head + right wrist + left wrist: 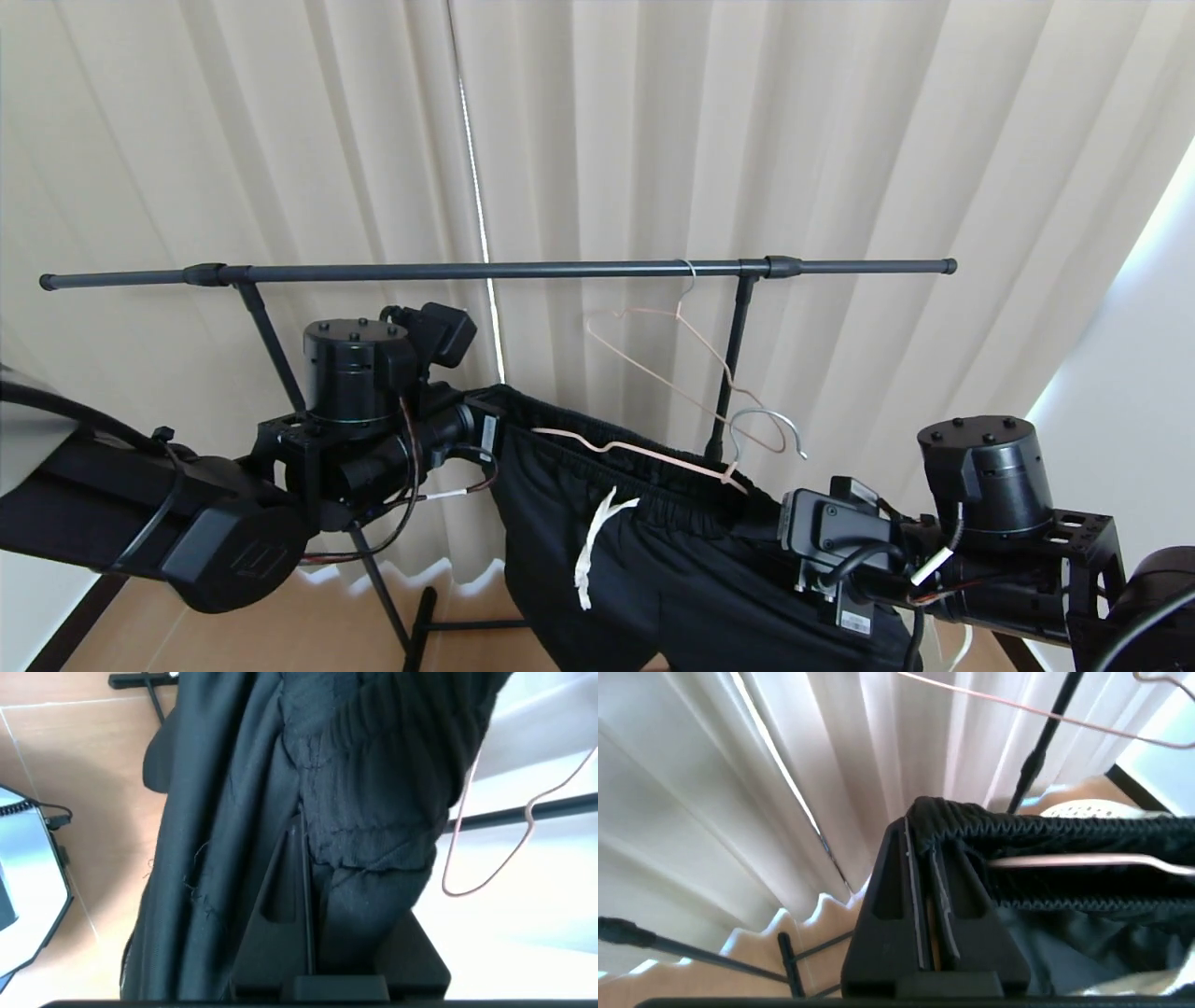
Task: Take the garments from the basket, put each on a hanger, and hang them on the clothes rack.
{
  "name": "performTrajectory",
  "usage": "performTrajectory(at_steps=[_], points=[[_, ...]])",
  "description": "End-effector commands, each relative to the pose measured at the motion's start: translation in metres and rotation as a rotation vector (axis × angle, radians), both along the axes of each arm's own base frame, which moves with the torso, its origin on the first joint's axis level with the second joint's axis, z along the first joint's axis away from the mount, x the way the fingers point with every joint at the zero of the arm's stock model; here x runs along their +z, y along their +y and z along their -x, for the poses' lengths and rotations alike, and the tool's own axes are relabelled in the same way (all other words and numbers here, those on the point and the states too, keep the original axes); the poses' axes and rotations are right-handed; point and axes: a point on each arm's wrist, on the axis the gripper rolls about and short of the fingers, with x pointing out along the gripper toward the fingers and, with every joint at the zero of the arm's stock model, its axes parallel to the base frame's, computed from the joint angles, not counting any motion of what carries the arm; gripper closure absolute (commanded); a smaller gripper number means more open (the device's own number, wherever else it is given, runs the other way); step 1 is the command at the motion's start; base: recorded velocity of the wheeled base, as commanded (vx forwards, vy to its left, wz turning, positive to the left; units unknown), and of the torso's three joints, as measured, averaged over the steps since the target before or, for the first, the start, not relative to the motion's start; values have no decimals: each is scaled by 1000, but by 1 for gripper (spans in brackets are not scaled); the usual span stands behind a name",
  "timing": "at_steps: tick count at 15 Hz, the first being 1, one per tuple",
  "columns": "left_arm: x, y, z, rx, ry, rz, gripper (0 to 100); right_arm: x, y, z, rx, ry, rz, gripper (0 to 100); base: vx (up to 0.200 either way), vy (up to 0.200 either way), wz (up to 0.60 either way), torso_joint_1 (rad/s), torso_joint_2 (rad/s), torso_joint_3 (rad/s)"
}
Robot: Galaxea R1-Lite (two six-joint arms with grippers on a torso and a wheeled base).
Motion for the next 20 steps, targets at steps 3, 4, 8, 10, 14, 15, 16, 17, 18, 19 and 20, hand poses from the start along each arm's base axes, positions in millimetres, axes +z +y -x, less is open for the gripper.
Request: performTrajectory(at_steps=[3,4,8,10,14,15,16,17,18,19,20], points=[[7,-18,23,-37,16,-28,100,6,3,-6,-13,-23,-23,100,0,0,0,0,0,0],[7,-18,23,-37,16,-28,100,7,4,-6,-14,-23,-24,100,0,0,0,0,0,0],[3,-30,33,-73,28,-42,100,19,20,-2,-81,15,-142,100,0,0,0,0,0,0],[3,-34,37,-92,29,-43,100,17,25,0,-101,5,-117,100,0,0,0,0,0,0],[12,-35,43,-104,7,-18,100,4,28,-4,-117,14,-92,100,0,0,0,0,0,0],[15,-35,44,-103,0,-10,100,-2,30,-7,-122,15,-81,100,0,0,0,0,0,0],[19,-34,45,-102,-10,-2,100,-6,34,-7,-116,19,-74,100,0,0,0,0,0,0],[22,-33,47,-104,-17,3,100,-10,35,-9,-120,20,-70,100,0,0,0,0,0,0],[25,-34,49,-109,-26,12,100,-12,36,-10,-119,25,-66,100,0,0,0,0,0,0],[28,-35,52,-114,-29,25,100,-14,36,-10,-119,28,-63,100,0,0,0,0,0,0],[33,-36,55,-120,-38,50,100,-18,37,-11,-121,40,-53,100,0,0,0,0,0,0]])
